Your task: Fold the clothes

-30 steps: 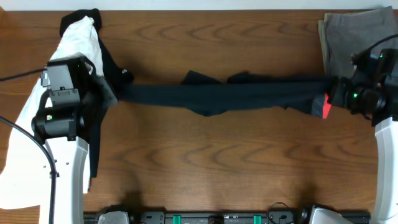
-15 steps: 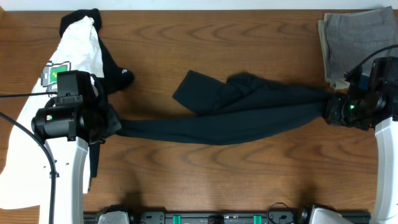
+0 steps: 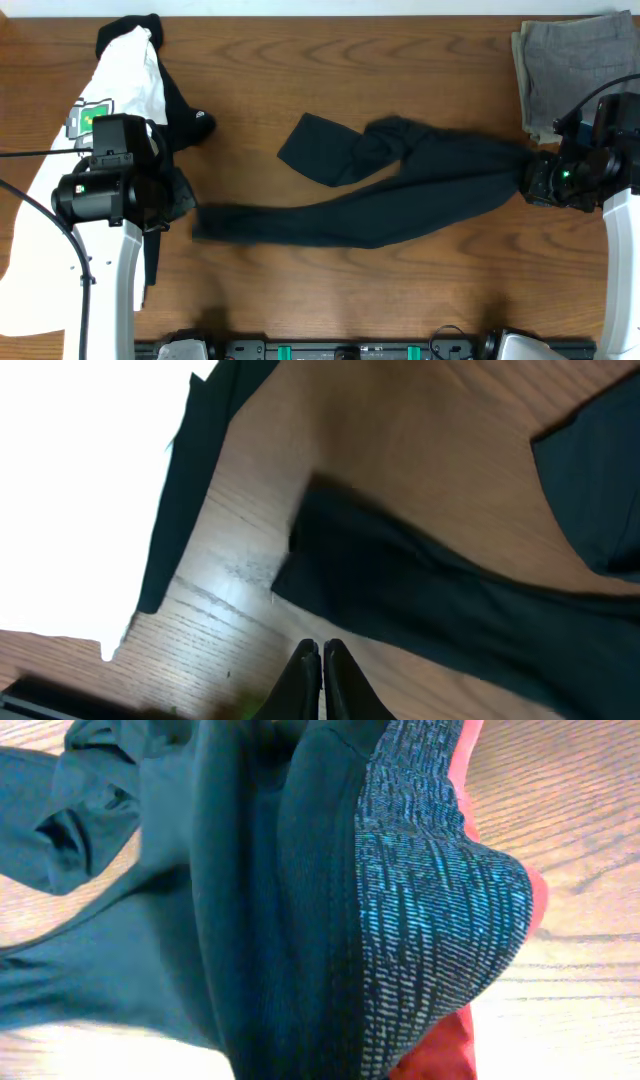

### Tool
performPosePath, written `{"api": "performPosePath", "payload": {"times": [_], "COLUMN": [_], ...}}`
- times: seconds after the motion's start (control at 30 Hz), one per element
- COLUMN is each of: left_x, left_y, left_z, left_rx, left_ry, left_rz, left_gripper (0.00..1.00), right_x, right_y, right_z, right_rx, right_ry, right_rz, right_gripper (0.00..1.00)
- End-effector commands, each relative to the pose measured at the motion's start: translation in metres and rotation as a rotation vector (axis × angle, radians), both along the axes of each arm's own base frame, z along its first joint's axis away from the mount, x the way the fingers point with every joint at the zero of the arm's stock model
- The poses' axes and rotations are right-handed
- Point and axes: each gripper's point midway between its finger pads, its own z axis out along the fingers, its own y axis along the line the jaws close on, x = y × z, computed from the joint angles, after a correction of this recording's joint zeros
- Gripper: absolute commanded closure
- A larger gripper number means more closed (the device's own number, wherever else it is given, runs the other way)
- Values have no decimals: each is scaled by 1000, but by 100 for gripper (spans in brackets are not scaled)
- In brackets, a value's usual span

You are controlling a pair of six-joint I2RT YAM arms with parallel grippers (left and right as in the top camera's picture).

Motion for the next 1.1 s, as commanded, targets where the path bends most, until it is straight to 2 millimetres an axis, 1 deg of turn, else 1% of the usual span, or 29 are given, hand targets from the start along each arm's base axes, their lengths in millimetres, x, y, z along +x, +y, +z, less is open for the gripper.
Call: {"api": "performPosePath", "payload": {"times": [0.0, 0.1, 0.2, 0.3, 0.37, 0.47, 0.6, 0.7, 0.77, 0.87, 0.97, 1.0, 1.07], "left_x": [-4, -8, -7, -2, 3, 15, 36, 54, 65, 81, 95, 101, 113], "left_y": [3, 3, 1, 1, 1, 3, 5, 0, -8, -22, -42, -52, -71], "left_z": [-11, -26, -39, -45, -45, -44, -38, -32, -30, -31, -39, -44, -56], "left_rx": [11, 4, -9, -13, -11, -8, 1, -23, -51, -90, -122, -137, -151], "left_ry": [47, 101, 123, 119, 107, 65, -25, -100, -142, -179, -192, -192, -194], "left_rz": [3, 2, 0, -1, -1, -2, -3, -19, -42, -85, -146, -186, -264], "left_gripper": [94, 94, 94, 94, 94, 94, 94, 94, 94, 94, 94, 94, 94], "right_x": [-8, -20, -33, -43, -48, -49, -45, -40, -39, -37, -29, -24, -14], "right_y": [-1, 2, 5, 8, 10, 9, 1, -1, -9, -21, -25, -25, -23], "right_z": [-7, -31, -54, -71, -77, -78, -79, -78, -79, -79, -77, -76, -72], "right_rx": [1, 19, 34, 46, 51, 49, 18, 9, -26, -66, -56, -52, -34], "right_ry": [22, 87, 146, 191, 208, 216, 206, 189, 185, 179, 142, 124, 81], "right_rz": [-9, -9, -9, -9, -9, -22, -70, -87, -124, -188, -220, -219, -212], "right_gripper": [99, 99, 99, 99, 99, 94, 83, 84, 85, 84, 75, 69, 59]}}
